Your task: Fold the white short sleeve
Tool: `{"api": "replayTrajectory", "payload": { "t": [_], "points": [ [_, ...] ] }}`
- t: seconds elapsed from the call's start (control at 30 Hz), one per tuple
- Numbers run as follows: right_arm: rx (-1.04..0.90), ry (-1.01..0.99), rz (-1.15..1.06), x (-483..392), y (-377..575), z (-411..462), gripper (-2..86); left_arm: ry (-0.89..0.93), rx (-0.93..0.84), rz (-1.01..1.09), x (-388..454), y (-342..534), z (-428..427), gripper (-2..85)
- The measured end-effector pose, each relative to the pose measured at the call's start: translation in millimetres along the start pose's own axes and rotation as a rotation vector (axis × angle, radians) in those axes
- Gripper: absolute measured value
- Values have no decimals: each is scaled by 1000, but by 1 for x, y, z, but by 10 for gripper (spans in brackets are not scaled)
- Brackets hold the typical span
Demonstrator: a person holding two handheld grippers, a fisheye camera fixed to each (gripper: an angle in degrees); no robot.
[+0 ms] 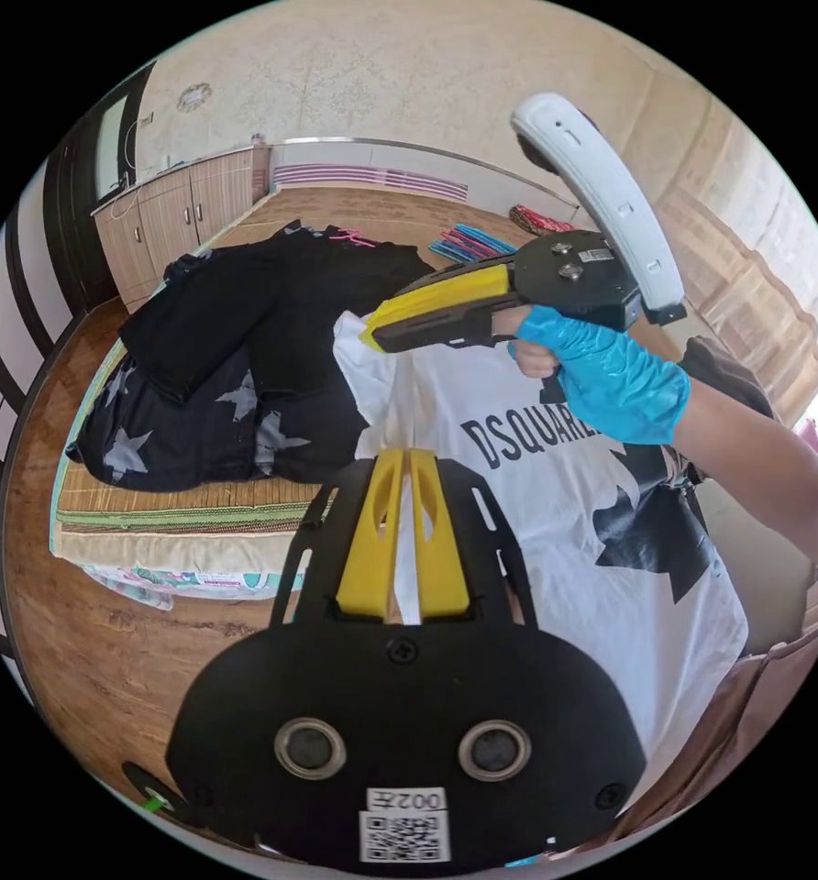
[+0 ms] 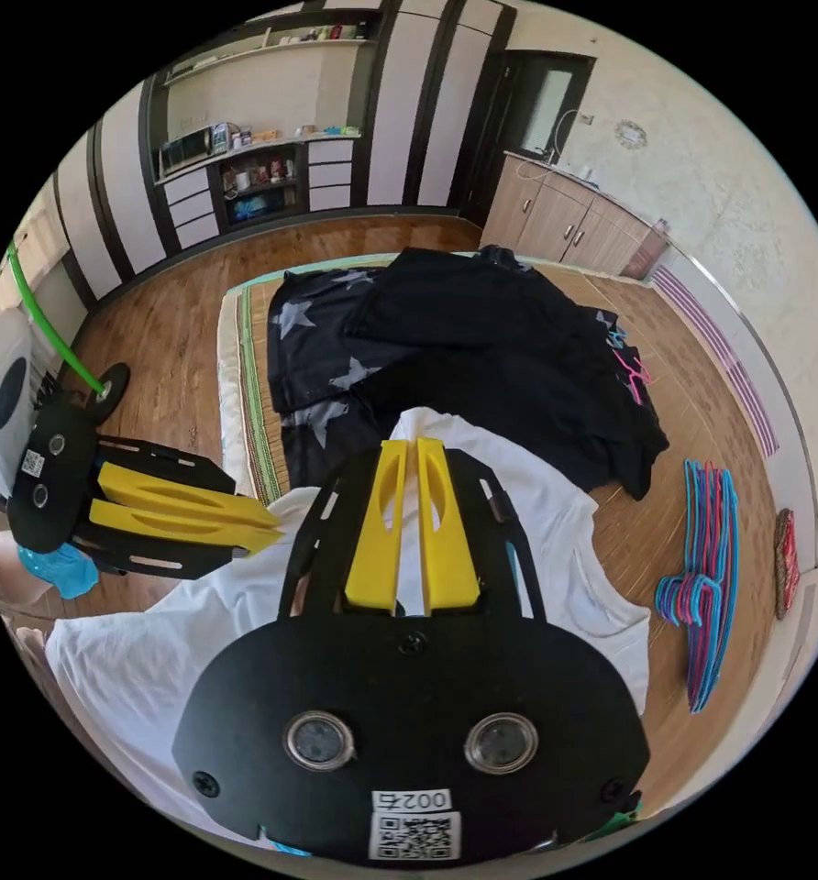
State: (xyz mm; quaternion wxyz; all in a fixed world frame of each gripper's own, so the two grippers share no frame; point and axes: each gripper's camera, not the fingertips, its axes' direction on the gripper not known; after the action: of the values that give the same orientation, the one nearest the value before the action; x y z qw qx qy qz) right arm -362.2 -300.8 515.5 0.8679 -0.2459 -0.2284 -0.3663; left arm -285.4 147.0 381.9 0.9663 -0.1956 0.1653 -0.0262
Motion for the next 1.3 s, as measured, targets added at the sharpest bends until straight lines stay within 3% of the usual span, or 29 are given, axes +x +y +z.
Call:
{"api": "replayTrajectory", "payload": {
  "t": [0.33,0.6,0.87,1.13,1.3],
  "points": [
    [-122,-152,199,63,74,-34,38,82,-70,104,44,7,19,-10],
    [-5,-161,28,42,61,-73,82,78,-100,104,63,10,31,-14],
    [5,-28,-218,-25,50,-23,121,60,-78,113,69,18,12,-10],
    [-22,106,-198,-33,55,3,12,24,14,18,51,17,-19,17],
    [63,29,-60,-8,77,-17,-6,16,86,-95,27,12,-31,48]
  ]
}}
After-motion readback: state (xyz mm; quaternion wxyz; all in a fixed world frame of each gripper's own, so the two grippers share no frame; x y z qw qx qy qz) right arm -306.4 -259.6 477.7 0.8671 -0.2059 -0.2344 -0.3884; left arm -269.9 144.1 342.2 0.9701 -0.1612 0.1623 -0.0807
